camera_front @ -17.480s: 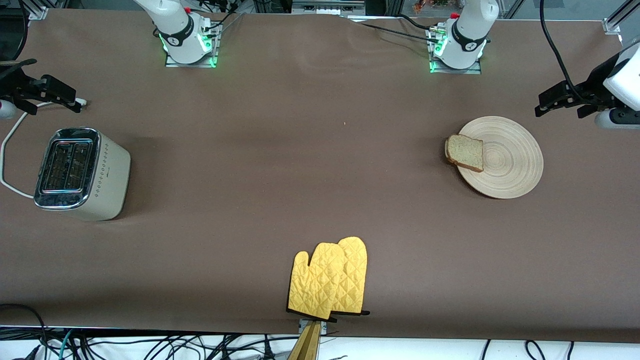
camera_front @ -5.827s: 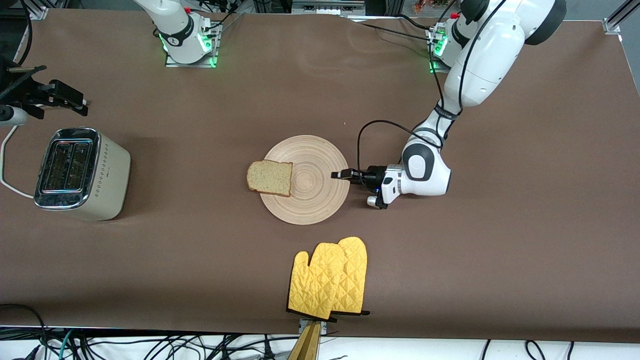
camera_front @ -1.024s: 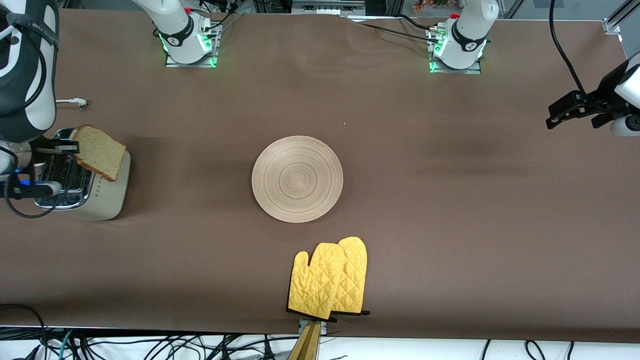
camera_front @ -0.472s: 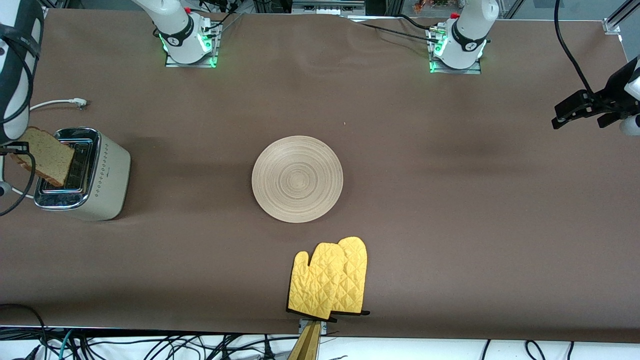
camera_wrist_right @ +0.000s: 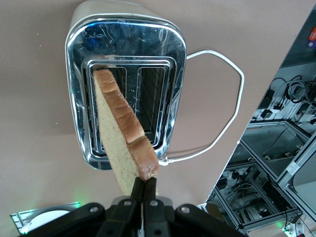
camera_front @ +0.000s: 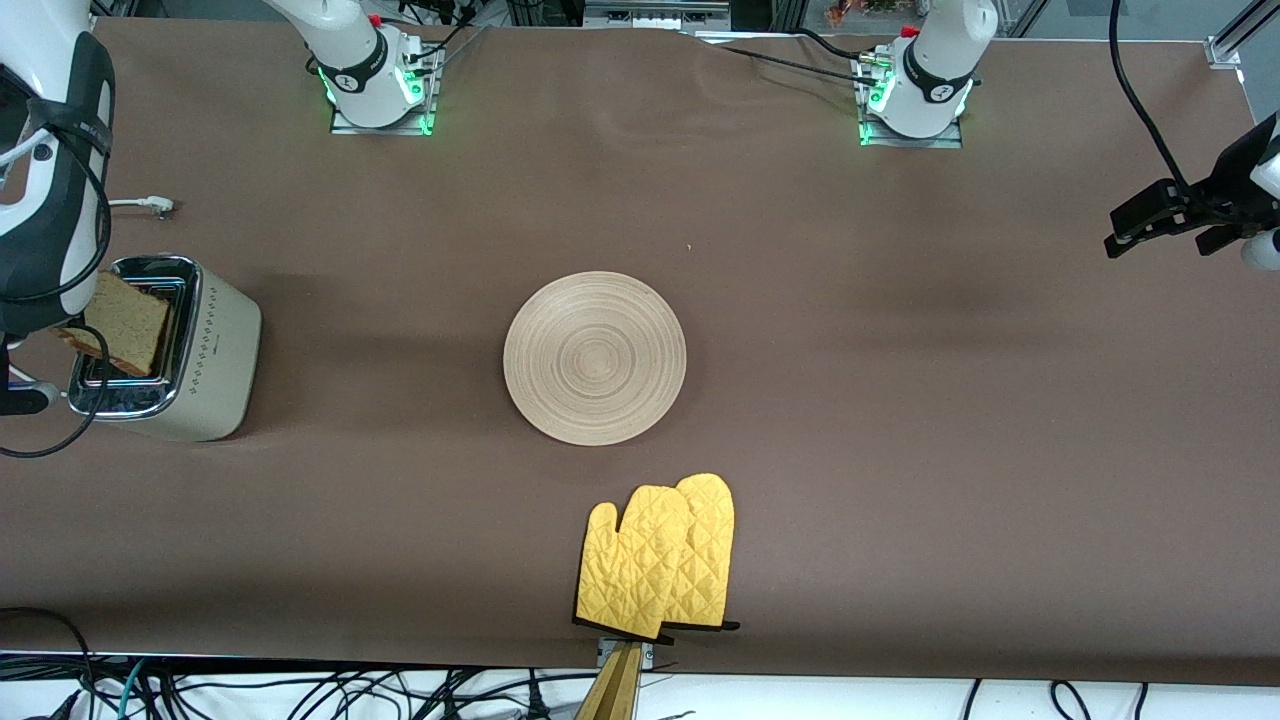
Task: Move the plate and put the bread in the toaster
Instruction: 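Lower the bread into the toaster slot with the right gripper, then open the right gripper and raise it away from the toaster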
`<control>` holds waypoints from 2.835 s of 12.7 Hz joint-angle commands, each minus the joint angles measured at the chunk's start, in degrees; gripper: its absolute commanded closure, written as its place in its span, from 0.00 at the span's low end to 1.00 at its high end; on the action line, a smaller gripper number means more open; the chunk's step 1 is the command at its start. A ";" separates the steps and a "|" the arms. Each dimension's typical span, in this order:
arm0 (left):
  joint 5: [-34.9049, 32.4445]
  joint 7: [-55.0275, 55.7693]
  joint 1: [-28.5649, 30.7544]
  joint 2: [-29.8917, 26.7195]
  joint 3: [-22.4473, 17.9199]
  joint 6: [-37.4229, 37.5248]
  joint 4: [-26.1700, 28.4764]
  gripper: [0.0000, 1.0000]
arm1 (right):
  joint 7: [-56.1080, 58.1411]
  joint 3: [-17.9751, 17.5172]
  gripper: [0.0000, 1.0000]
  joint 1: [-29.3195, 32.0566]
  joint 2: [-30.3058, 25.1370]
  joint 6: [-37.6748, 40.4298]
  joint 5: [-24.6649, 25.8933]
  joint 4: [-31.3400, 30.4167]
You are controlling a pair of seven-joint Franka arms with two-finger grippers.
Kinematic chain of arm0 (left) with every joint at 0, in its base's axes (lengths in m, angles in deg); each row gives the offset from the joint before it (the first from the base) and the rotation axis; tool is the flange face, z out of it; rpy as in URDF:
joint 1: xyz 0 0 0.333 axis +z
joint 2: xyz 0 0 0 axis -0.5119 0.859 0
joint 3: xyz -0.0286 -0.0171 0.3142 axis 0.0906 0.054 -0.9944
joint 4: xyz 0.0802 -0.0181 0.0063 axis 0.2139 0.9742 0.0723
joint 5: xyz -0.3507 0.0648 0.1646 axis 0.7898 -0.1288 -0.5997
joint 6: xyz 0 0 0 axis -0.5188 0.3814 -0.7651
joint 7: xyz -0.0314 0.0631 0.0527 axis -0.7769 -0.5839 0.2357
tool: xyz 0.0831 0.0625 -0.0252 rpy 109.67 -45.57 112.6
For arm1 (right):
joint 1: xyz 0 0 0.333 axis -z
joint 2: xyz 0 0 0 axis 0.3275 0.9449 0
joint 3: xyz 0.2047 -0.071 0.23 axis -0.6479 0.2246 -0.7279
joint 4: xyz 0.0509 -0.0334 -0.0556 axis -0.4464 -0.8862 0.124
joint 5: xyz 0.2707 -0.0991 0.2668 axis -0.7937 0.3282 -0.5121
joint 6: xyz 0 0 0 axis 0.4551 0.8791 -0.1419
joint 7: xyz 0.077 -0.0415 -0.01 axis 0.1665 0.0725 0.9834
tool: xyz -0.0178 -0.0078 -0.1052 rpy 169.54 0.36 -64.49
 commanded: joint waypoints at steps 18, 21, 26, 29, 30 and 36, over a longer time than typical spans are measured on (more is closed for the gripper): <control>-0.90 -0.58 0.30 -0.08 0.09 0.81 -1.00 0.00 | 1.35 -1.48 0.00 -2.47 -7.14 1.30 -10.27 -1.68; -0.90 -0.58 0.30 -0.08 0.18 0.81 -1.00 0.00 | 0.92 -1.04 0.00 -2.48 -9.26 3.05 -19.57 -1.68; -0.90 -0.58 0.30 -0.08 0.09 0.81 -1.00 0.00 | 0.57 -0.95 0.00 -3.87 -11.99 3.24 -22.86 -2.03; -0.90 -0.58 0.30 -0.08 0.18 0.81 -1.00 0.00 | -0.48 -4.44 0.00 -3.45 -15.14 -0.70 -19.53 -5.01; -0.90 -0.58 0.30 -0.08 0.09 0.81 -1.00 0.00 | -0.92 -6.55 0.00 -0.92 -17.51 -3.76 -18.99 -9.11; -0.90 -0.58 0.30 -0.08 0.09 0.81 -1.00 0.00 | -13.67 -21.95 0.00 10.17 -32.74 -14.94 -13.45 -30.08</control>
